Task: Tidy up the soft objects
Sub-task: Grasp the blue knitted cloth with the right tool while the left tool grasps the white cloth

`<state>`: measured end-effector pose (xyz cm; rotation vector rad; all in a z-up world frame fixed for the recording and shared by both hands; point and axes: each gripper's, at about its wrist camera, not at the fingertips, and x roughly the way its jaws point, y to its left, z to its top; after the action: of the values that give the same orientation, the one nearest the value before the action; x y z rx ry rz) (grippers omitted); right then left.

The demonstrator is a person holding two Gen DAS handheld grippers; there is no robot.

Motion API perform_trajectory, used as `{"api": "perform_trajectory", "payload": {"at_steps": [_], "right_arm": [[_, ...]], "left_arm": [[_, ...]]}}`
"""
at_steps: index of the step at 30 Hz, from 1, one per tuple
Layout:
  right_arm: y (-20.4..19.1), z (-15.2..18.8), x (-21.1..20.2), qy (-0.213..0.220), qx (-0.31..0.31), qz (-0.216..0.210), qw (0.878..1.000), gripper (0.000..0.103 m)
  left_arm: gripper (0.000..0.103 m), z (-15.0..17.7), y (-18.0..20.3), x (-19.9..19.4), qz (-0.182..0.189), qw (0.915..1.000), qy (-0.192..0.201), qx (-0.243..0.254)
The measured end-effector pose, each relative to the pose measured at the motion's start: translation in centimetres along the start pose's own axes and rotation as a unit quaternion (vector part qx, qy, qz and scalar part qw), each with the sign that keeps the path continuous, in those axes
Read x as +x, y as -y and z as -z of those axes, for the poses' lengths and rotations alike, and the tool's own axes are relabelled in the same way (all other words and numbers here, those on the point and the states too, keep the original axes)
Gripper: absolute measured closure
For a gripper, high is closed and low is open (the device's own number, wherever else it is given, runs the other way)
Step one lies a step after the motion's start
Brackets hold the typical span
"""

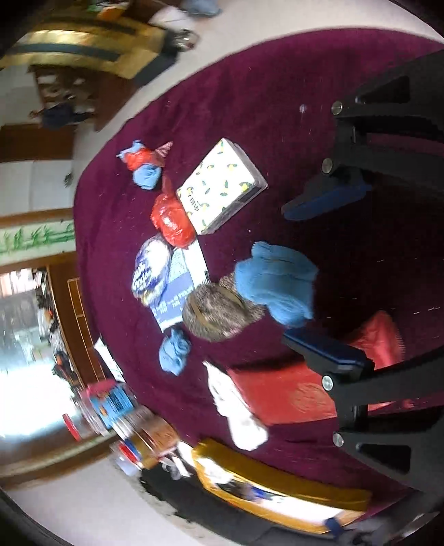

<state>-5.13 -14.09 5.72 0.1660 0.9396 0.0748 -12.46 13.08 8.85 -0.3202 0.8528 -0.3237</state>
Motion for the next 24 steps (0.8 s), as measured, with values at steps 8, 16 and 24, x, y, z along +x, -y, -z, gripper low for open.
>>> {"api": "perform_trajectory", "payload": {"at_steps": [8, 16, 24], "right_arm": [[-0.6, 0.1, 2.2, 0.017, 0.02, -0.029, 0.999, 0.054], [1.3, 0.4, 2.2, 0.031, 0.052, -0.07, 0.996, 0.065], [1.5, 0.6, 2.3, 0.026, 0.055, -0.078, 0.995, 0.063]], "left_arm": [[0.024, -0.5, 1.6, 2.2, -0.014, 0.9995, -0.021, 0.017], [0.024, -3.7, 2.3, 6.2, -0.017, 0.9993, -0.034, 0.001], [0.024, -8.5, 2.5, 13.4, -0.094, 0.9945, -0.041, 0.02]]}}
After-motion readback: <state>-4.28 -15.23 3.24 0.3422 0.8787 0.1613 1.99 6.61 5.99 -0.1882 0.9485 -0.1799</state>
